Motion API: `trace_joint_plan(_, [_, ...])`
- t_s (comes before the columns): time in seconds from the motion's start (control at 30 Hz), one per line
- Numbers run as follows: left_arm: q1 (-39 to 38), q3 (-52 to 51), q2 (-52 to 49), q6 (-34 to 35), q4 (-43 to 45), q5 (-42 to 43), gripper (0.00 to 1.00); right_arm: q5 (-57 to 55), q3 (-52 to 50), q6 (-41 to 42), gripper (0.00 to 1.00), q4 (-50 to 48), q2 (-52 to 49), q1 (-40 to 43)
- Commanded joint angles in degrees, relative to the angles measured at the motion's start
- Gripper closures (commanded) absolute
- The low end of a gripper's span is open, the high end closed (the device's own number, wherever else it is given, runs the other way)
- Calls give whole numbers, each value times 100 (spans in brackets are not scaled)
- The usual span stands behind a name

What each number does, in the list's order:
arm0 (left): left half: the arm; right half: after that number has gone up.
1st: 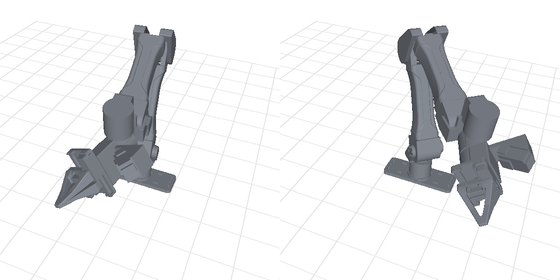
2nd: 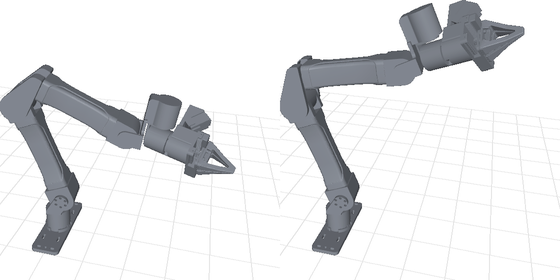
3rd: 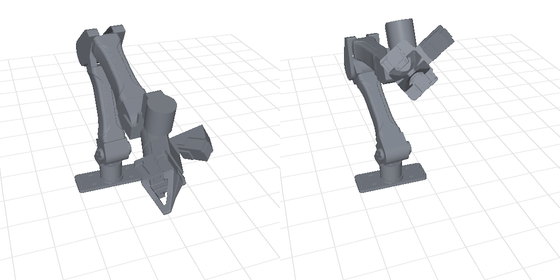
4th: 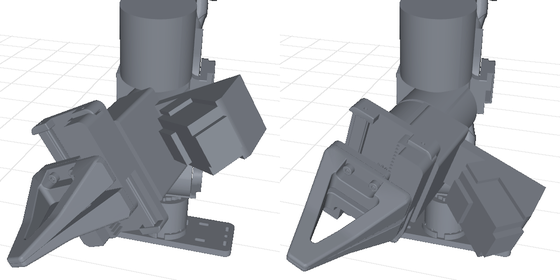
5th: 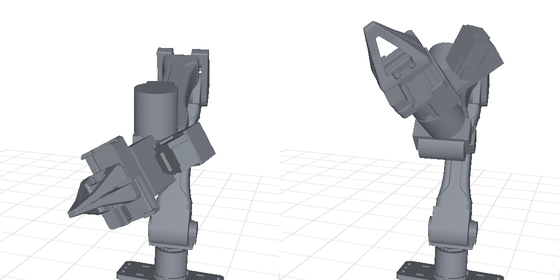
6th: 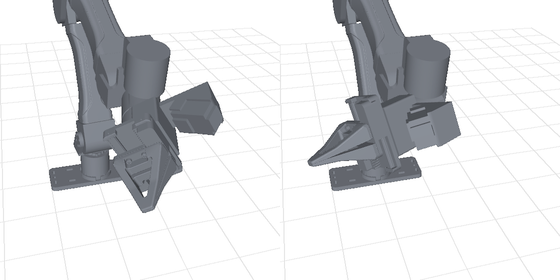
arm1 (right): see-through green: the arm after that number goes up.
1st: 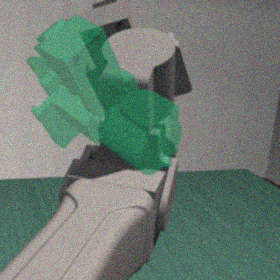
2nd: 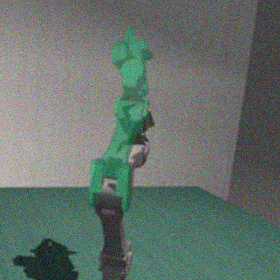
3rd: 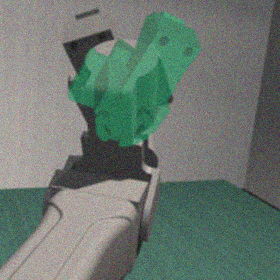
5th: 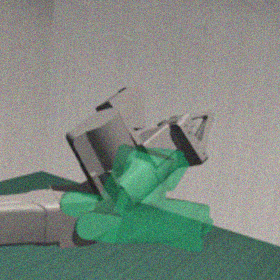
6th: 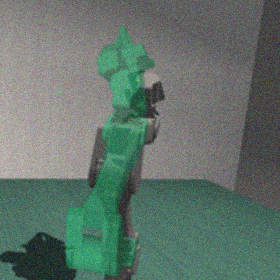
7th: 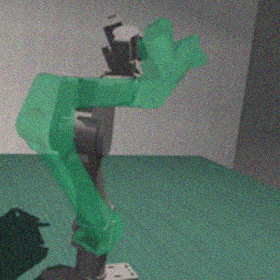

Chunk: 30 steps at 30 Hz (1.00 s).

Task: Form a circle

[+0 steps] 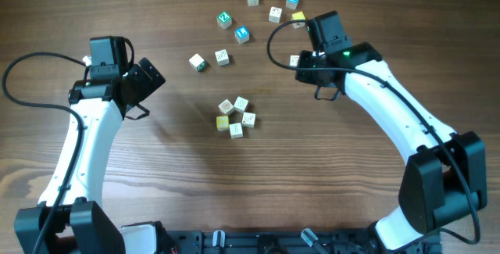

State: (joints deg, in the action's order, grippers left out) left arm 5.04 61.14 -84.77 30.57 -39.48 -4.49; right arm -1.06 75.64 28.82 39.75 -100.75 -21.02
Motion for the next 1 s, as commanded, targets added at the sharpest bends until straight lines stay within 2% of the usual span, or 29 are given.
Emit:
trace_joint_plan(0.0, [11, 70, 35, -7, 2, -31, 0, 1137, 63, -442, 96, 81, 199, -498])
trace_joint_plan(0.2, [11, 70, 35, -7, 4, -31, 0, 1049, 59, -214, 96, 245, 140, -1797])
trace_joint_plan(0.4, [11, 70, 35, -7, 4, -31, 0, 57, 59, 1045, 96, -70, -96, -3001])
trace_joint_plan(0.53, [11, 70, 35, -7, 4, -31, 0, -284, 59, 1342, 96, -404, -466, -3539])
trace_joint_plan(0.73, [11, 70, 35, -7, 4, -31, 0, -616, 59, 1386, 96, -1014, -911, -3956])
trace_joint_plan(0.97, [11, 70, 35, -7, 4, -31, 0, -1558, 57, 1469, 96, -852, -1080, -3934])
